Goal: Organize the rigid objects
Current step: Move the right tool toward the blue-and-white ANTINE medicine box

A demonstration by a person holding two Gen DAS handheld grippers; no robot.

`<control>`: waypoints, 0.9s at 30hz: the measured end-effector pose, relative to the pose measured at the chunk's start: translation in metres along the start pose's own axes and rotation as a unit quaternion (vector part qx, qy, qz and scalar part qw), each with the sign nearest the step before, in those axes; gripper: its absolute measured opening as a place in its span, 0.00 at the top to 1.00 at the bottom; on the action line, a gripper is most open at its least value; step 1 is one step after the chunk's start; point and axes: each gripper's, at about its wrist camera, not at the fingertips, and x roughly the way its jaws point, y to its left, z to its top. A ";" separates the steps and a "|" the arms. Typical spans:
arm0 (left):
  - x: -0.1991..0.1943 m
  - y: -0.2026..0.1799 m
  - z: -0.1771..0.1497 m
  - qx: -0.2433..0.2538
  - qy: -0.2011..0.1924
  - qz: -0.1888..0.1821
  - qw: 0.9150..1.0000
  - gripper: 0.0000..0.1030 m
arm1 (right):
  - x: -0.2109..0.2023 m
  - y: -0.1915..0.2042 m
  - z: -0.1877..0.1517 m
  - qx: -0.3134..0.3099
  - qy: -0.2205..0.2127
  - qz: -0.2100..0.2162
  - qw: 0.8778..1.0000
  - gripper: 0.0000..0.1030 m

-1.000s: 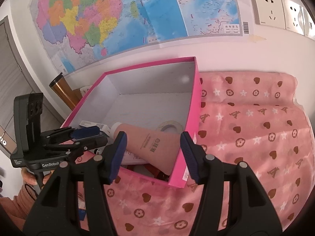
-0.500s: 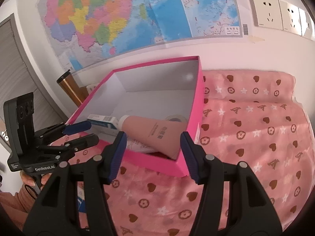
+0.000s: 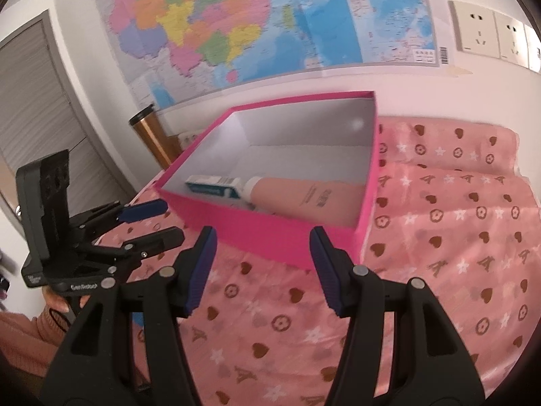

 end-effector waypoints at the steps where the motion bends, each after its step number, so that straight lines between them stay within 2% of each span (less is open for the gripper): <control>1: -0.004 0.003 -0.005 -0.002 0.000 0.004 1.000 0.28 | 0.001 0.004 -0.005 -0.005 0.005 0.006 1.000 0.43; 9: -0.021 0.038 -0.057 -0.035 0.044 0.036 0.998 0.28 | 0.032 0.028 -0.046 -0.014 0.072 0.051 0.996 0.43; 17: -0.038 0.059 -0.108 -0.072 0.092 0.031 0.993 0.28 | 0.070 0.055 -0.087 -0.013 0.145 0.101 0.984 0.43; 24: -0.044 0.062 -0.129 -0.091 0.112 0.012 0.990 0.29 | 0.091 0.075 -0.098 -0.024 0.174 0.129 0.976 0.43; 27: -0.043 0.062 -0.132 -0.097 0.117 0.002 0.988 0.31 | 0.096 0.079 -0.098 -0.023 0.175 0.134 0.975 0.46</control>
